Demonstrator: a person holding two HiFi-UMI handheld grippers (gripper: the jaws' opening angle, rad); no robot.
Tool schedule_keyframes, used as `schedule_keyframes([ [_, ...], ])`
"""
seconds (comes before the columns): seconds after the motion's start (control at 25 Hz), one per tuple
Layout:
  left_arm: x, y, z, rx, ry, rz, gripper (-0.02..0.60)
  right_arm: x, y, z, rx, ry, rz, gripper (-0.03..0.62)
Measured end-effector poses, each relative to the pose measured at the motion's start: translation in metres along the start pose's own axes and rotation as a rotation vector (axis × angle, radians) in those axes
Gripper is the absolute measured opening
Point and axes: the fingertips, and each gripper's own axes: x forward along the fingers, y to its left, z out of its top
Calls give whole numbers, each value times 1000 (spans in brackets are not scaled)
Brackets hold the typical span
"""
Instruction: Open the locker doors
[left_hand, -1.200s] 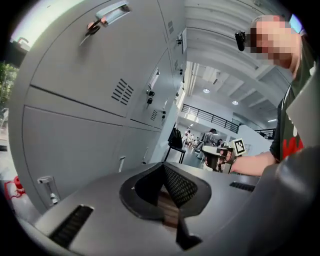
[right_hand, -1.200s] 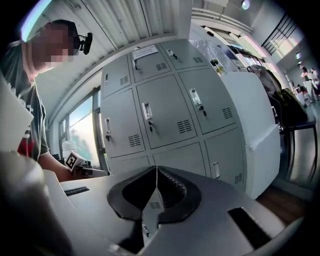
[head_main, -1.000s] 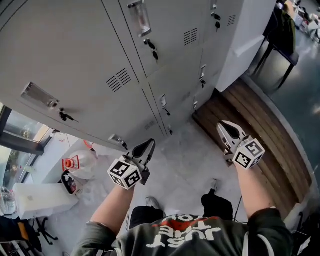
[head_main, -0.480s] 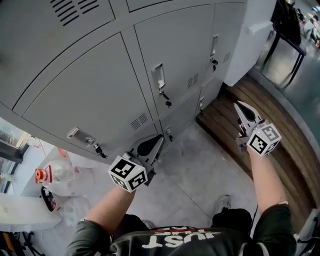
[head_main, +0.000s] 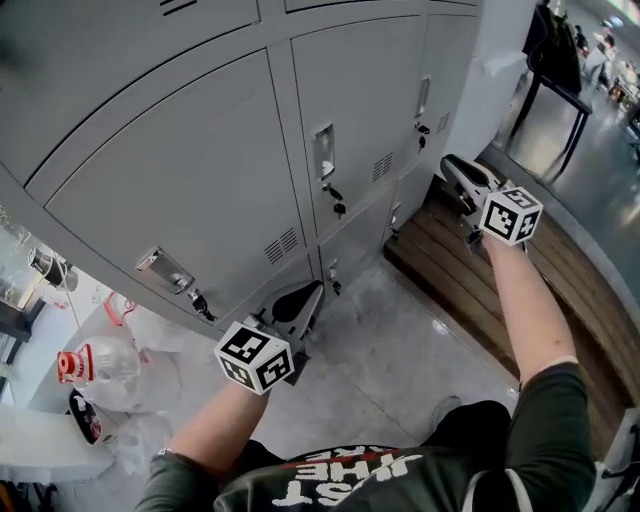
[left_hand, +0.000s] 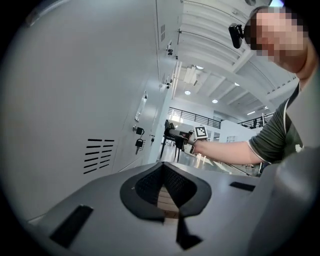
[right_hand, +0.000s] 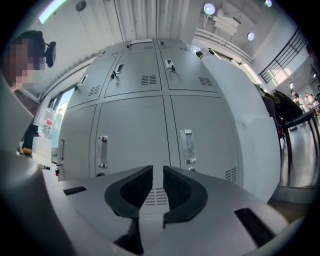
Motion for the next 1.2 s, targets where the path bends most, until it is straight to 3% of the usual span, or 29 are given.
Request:
schedule_keyframes([
  [0.2, -16, 3, 3, 7, -15, 50, 6, 55, -23, 45, 12, -32, 61, 188],
  [0.44, -24, 1, 5, 16, -25, 104, 5, 99, -47, 63, -30, -16, 82, 242],
  [0.64, -18, 4, 10, 20, -31, 146, 5, 113, -62, 63, -65, 14, 93, 259],
  [0.8, 7, 5, 31, 92, -15, 161, 6, 118, -66, 55, -60, 24, 126, 261],
  [0.92, 28, 6, 54, 130, -14, 170, 6, 121, -66, 53, -55, 17, 162, 261],
  [1.2, 49, 4, 82, 137, -32, 172, 5, 132, -55, 52, -42, 14, 268, 260],
])
